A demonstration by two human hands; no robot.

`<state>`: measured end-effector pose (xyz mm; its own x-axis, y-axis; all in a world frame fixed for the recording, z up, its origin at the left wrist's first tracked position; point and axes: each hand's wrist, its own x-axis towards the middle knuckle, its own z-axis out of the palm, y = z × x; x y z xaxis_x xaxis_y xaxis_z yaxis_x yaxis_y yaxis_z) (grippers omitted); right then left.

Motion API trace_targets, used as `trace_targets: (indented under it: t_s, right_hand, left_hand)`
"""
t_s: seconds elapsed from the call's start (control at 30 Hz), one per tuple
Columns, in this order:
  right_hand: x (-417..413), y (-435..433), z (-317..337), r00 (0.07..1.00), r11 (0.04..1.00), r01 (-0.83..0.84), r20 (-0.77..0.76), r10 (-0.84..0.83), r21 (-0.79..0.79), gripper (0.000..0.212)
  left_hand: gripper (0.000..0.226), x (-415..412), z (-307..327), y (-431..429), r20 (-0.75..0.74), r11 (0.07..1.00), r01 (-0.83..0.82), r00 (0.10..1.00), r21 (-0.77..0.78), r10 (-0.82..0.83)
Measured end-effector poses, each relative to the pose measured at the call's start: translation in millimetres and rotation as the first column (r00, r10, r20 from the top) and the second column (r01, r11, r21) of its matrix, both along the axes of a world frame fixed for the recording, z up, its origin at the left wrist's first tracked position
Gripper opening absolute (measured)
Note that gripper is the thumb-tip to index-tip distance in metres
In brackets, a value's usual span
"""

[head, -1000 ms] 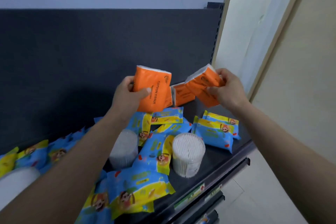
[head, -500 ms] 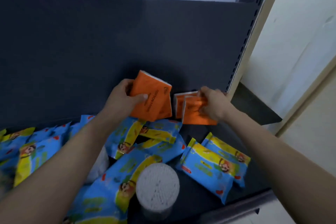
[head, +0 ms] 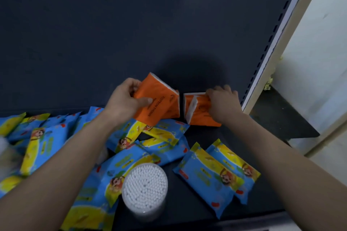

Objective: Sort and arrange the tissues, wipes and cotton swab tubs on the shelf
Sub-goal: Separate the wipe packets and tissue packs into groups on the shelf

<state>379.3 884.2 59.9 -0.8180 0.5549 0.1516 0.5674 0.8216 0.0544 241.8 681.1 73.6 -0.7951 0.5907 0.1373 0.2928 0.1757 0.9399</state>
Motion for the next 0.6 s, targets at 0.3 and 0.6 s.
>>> trace_targets:
  t_s: [0.3, 0.6]
  right_hand:
    - [-6.2, -19.9, 1.9, 0.992, 0.995, 0.065, 0.101, -0.073, 0.074, 0.038]
    - [-18.7, -55.0, -2.6, 0.981, 0.919, -0.193, -0.067, 0.181, -0.344, 0.021]
  left_hand:
    - [0.036, -4.3, 5.8, -11.1, -0.055, 0.993, 0.063, 0.996, -0.101, -0.069]
    - [0.036, -12.7, -1.6, -14.5, -0.172, 0.967, 0.135, 0.970, -0.217, -0.174]
